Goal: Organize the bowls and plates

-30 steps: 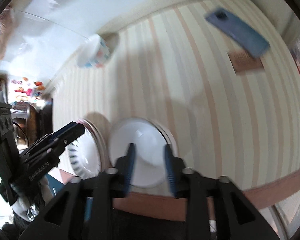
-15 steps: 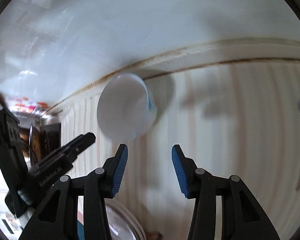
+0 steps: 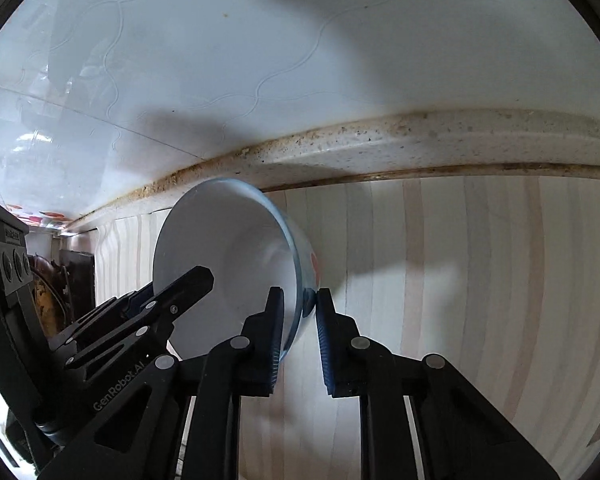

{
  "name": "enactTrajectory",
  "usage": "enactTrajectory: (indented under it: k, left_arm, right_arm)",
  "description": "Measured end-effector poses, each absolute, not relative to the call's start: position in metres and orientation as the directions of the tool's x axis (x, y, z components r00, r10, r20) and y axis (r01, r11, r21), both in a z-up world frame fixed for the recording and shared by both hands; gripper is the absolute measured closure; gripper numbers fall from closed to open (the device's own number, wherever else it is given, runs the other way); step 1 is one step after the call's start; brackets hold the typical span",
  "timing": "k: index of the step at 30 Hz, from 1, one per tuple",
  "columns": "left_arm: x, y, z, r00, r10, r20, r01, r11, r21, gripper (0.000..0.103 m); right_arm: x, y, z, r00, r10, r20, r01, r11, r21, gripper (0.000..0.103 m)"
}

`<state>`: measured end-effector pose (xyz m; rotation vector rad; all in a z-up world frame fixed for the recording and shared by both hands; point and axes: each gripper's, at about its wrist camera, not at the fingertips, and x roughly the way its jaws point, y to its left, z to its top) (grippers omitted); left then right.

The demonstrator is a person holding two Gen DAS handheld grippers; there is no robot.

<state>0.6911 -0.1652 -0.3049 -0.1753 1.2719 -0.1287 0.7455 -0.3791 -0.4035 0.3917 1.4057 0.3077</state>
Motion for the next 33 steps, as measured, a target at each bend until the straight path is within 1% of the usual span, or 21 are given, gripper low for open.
enactTrajectory:
  k: [8,20,27,33]
  left_arm:
    - [0.666,-0.177,-0.284,0.333,-0.165,-0.928,0.029,0.986,-0.165,0.079]
    - [0.585,-0.196,-0.215,0.37,-0.239,-0.898,0.15,0.969,-0.197,0.079]
    - [0.532,-0.219,-0.19,0.357,-0.274,-0.893,0.228,0.953,-0.201,0.079]
    - [0.49,-0.236,-0.176,0.348,-0.312,-0.884,0.289,0.933,-0.215,0.079]
  right_arm:
    - [0.721,-0.382,-0.377,0.183,0.415,-0.891,0.003,0.906,0.423,0.086]
    - [0.629,-0.423,-0.321,0.242,0.403,-0.883,0.054,0.903,0.427,0.086]
    - [0.563,-0.451,-0.287,0.292,0.382,-0.877,0.101,0.899,0.425,0.086]
    - [0.507,-0.471,-0.273,0.314,0.366,-0.876,0.139,0.895,0.424,0.086]
